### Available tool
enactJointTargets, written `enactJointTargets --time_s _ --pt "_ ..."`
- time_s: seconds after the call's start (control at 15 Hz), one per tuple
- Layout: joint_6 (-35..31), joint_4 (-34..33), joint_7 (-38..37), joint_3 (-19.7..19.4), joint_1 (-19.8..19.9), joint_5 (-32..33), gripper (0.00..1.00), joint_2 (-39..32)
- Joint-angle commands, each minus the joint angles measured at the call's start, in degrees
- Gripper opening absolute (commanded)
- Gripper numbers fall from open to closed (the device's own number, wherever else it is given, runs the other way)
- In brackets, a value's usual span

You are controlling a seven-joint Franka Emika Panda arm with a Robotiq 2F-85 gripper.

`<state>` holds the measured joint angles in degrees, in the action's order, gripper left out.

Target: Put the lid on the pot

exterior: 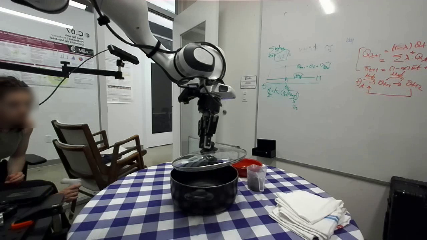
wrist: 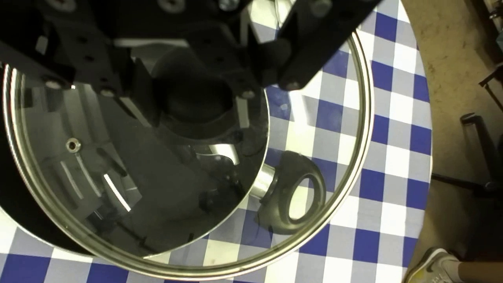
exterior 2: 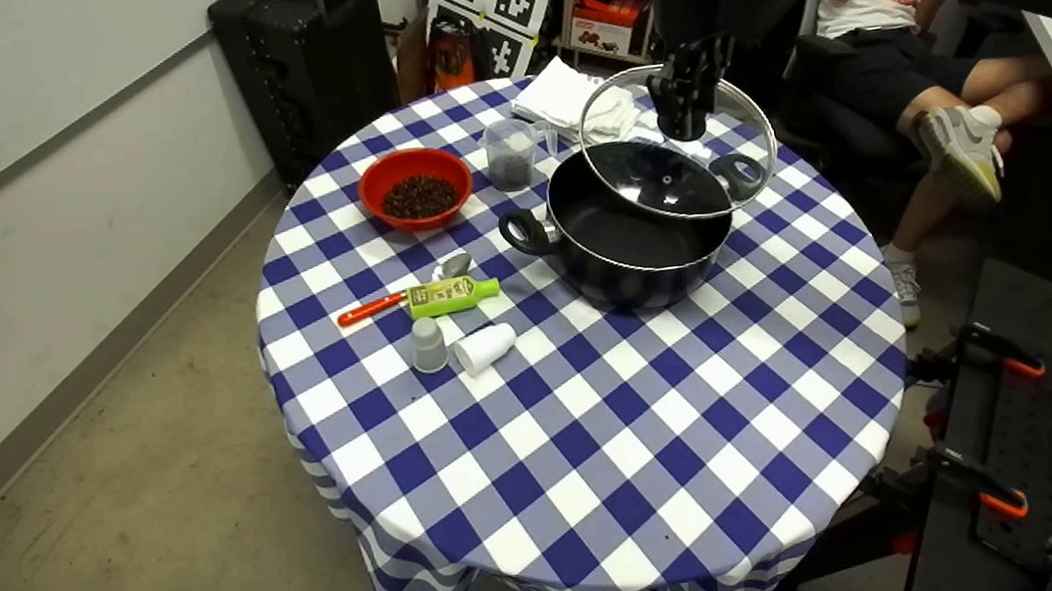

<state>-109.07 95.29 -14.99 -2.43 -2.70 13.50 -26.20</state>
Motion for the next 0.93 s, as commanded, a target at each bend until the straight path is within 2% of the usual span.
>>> enactJointTargets --time_s 0.0,0.47,0.87 --pt "4.9 -6.2 -1.3 -0.9 -1.9 1.7 0.25 -3.4" --pt "6.6 -10.1 -2.0 -1.0 -2.0 0.4 0.25 -6.5" --pt "7.1 -10.6 -1.9 -0.5 -1.9 -1.1 0.25 -6.9"
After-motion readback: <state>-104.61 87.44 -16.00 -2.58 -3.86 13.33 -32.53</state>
